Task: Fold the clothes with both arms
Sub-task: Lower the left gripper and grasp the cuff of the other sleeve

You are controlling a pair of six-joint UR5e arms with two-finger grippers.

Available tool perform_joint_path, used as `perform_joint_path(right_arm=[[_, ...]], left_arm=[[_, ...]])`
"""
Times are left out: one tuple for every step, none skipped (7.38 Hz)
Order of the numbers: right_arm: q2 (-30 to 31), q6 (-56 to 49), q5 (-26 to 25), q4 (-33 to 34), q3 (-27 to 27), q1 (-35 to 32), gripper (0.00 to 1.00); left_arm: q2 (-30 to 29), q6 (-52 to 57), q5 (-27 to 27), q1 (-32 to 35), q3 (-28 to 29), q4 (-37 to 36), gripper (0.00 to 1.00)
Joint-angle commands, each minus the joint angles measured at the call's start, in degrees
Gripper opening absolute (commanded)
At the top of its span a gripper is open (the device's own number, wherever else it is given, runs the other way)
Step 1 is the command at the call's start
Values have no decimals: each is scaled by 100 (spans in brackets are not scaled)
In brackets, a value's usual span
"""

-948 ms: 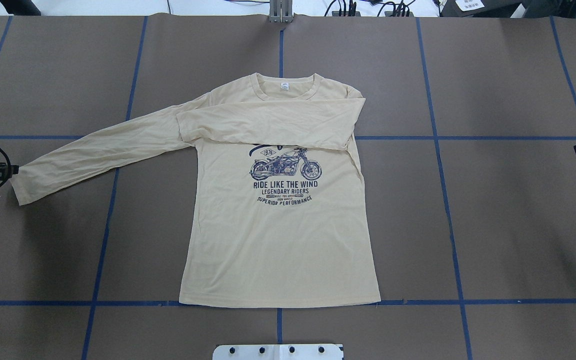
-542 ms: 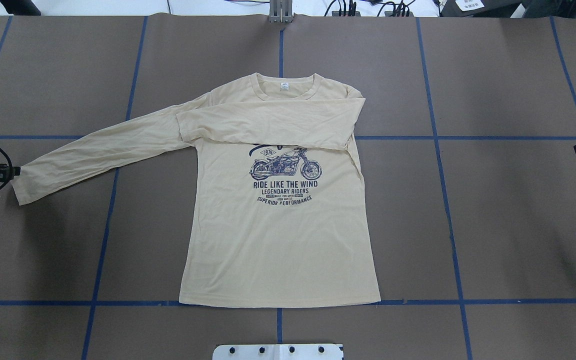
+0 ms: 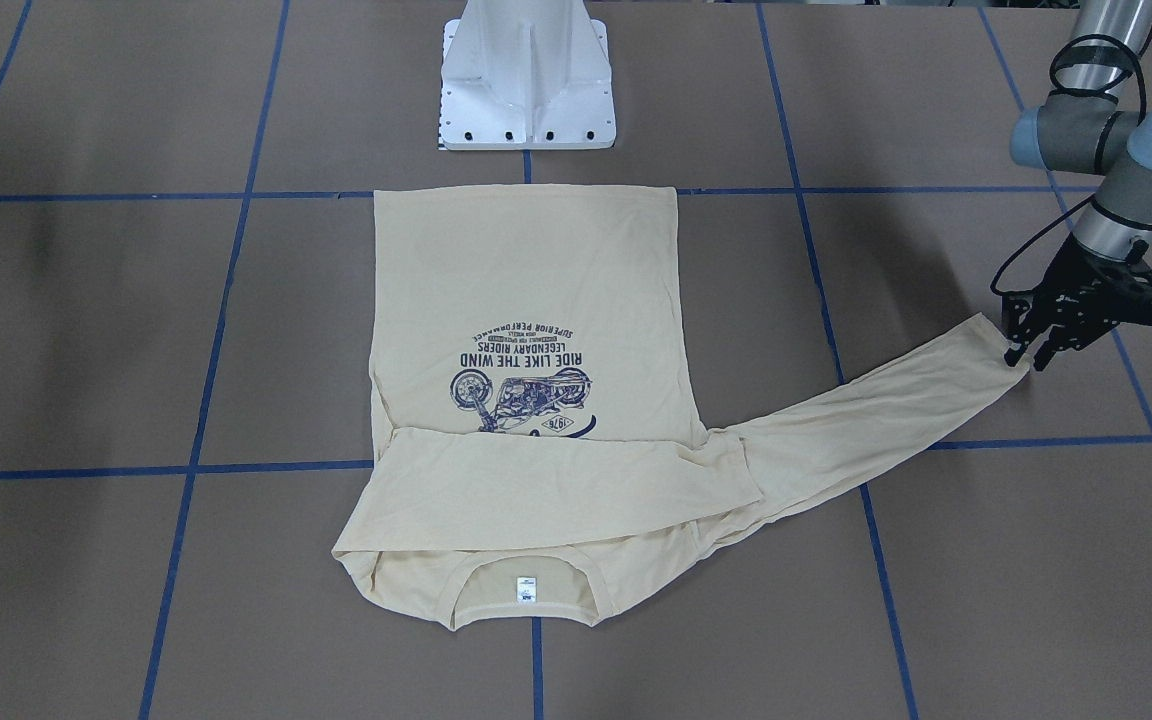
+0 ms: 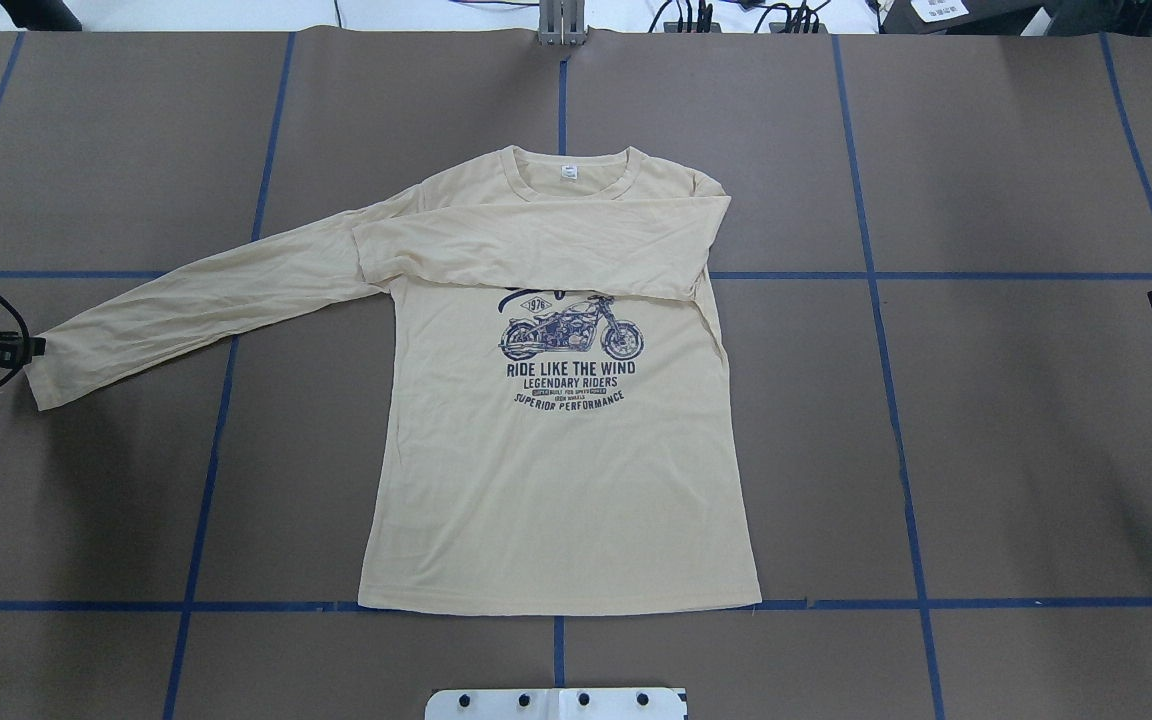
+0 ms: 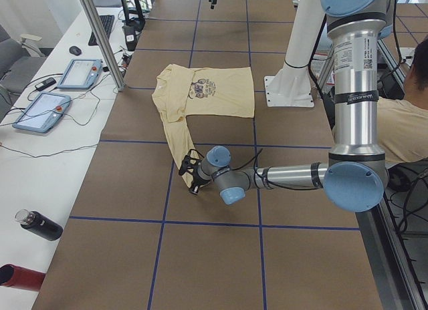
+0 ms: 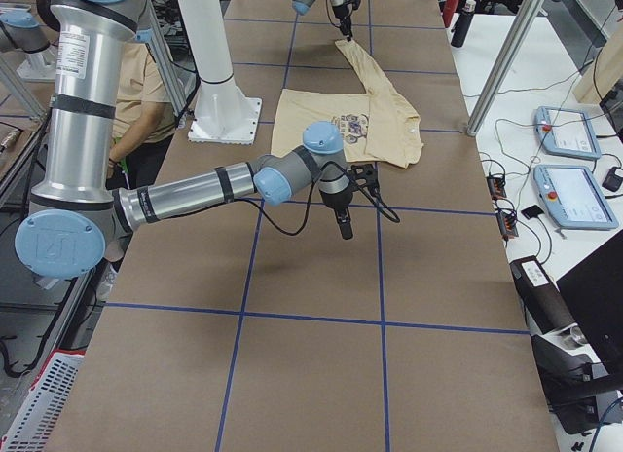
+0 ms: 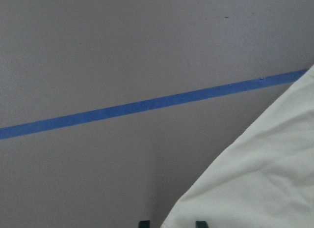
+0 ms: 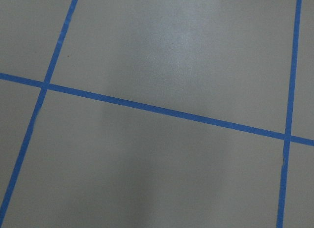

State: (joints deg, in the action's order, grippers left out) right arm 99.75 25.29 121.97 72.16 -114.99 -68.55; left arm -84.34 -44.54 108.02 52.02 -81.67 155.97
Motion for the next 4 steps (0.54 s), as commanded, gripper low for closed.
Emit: perform_joint_path(right_arm=[[0, 11, -24, 0, -15, 0, 100], [0, 20, -24, 0, -15, 0, 100], [0, 11, -16, 0, -15, 0, 100], [0, 11, -24, 0, -15, 0, 100]], left_arm=[[40, 7, 0, -16, -7, 12, 42], [40, 15, 0, -25, 1, 12, 42], [40, 15, 0, -60, 2, 12, 42], [40, 15, 0, -69, 2, 29, 41]])
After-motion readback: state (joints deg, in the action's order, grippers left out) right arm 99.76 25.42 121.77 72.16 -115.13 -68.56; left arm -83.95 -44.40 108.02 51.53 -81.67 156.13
